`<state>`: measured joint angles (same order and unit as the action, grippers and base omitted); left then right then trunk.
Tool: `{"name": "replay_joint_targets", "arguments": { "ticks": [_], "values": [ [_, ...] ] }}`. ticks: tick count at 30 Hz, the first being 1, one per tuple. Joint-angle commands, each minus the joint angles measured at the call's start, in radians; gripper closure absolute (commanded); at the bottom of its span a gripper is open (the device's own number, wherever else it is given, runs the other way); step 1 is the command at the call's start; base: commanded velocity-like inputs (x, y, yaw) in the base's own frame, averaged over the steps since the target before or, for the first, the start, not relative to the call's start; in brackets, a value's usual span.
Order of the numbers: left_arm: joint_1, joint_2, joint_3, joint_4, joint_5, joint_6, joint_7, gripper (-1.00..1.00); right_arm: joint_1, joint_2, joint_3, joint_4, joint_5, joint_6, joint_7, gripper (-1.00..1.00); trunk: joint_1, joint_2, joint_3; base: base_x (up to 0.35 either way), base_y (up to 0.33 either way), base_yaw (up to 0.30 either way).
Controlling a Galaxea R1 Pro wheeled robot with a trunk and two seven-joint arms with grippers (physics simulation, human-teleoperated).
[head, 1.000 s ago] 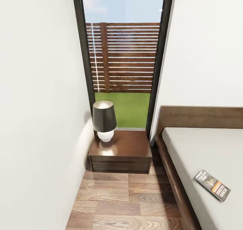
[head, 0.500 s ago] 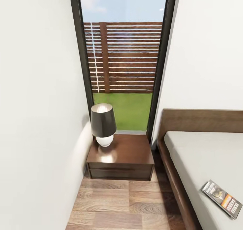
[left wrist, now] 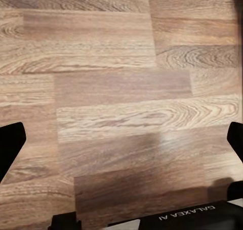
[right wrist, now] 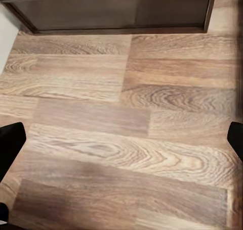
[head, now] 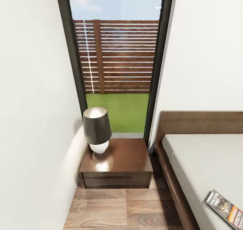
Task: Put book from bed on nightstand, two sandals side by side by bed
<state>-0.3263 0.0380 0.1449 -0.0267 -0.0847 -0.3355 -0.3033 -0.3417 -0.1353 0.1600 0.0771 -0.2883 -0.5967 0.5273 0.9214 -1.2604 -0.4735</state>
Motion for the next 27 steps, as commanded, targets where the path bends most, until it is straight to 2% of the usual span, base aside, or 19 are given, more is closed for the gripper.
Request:
{"name": "replay_joint_targets", "arguments": {
  "ticks": [1, 20, 27],
  "values": [
    [0.0, 0.0, 0.008, 0.001, -0.009, -0.004, -0.003, -1.0, -0.002, 0.0, 0.007, 0.004, -0.011, -0.005, 0.006, -1.0, 0.0, -0.001, -0.002, 0.046, 0.0, -0.243],
    [0.0, 0.0, 0.008, 0.001, -0.009, -0.004, -0.004, -1.0, -0.002, 0.0, 0.007, 0.004, -0.011, -0.005, 0.007, -1.0, 0.0, -0.001, -0.011, 0.005, 0.0, -0.259],
    [0.0, 0.0, 0.008, 0.001, -0.009, -0.004, -0.003, -1.0, -0.002, 0.0, 0.007, 0.004, -0.011, -0.005, 0.007, -1.0, 0.0, -0.001, -0.013, 0.044, 0.0, -0.061]
  ]
}}
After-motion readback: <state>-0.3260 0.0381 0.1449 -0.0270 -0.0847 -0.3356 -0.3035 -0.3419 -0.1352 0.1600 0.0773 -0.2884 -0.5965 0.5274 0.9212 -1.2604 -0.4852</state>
